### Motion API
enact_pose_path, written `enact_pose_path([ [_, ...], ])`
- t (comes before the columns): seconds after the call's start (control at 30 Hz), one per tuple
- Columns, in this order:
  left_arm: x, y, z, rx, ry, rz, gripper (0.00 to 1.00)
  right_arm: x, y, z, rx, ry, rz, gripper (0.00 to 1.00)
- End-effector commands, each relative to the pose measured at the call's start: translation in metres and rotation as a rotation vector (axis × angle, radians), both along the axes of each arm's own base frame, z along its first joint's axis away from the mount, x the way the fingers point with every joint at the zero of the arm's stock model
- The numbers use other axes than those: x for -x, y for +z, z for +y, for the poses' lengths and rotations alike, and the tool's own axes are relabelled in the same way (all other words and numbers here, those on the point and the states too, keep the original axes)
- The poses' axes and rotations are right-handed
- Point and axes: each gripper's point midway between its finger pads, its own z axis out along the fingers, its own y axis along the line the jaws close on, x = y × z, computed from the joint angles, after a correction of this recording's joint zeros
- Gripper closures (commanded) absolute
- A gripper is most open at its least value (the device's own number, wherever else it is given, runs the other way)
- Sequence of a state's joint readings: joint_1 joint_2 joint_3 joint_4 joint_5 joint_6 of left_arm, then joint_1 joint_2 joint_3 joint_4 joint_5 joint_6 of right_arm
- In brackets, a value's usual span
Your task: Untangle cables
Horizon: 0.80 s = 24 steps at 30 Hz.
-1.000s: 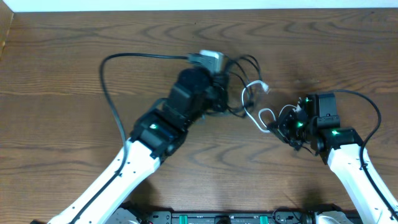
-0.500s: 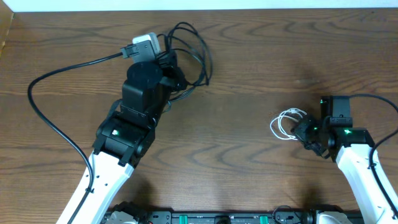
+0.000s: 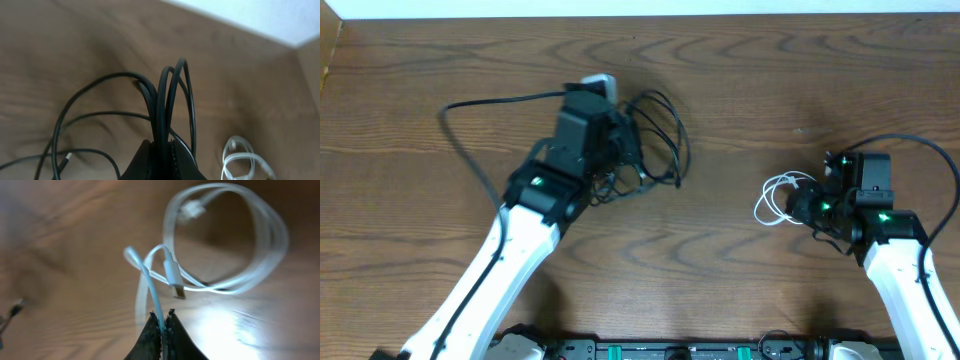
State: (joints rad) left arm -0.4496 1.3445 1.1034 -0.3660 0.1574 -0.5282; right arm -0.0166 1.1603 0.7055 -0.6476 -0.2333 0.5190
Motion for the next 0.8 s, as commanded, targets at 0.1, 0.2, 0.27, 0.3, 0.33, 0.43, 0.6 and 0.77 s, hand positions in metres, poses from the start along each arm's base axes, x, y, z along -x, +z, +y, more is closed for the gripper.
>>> enact_pose_path([
  [0.1,0.007,-0.052,-0.043,0.004,-0.124,0.144,0.92,0.004,0.004,-0.023,0.115,-0.068,0.001,0.84],
  [0.2,0.005,-0.082,-0.054,-0.022,-0.143,0.196,0.92,0.007,0.003,-0.024,0.120,-0.070,0.015,0.79],
  [0.27,0.006,-0.100,-0.058,-0.042,-0.151,0.234,0.92,0.006,0.003,-0.024,0.119,-0.070,0.010,0.68],
  [0.3,0.007,-0.108,-0.060,-0.051,-0.154,0.251,0.92,0.006,0.003,-0.024,0.119,-0.070,0.011,0.52],
  [0.33,0.008,-0.115,-0.060,-0.060,-0.155,0.268,0.91,0.006,0.003,-0.024,0.120,-0.070,0.011,0.35],
  [0.43,0.010,-0.132,-0.061,-0.077,-0.159,0.306,0.69,0.006,0.003,-0.024,0.120,-0.071,0.011,0.26],
  [0.6,0.011,-0.139,-0.060,-0.077,-0.145,0.331,0.30,0.009,-0.001,-0.039,0.182,-0.145,0.037,0.01],
  [0.77,0.012,-0.139,-0.060,-0.079,-0.144,0.334,0.15,0.016,-0.013,-0.054,0.244,-0.221,0.103,0.01],
])
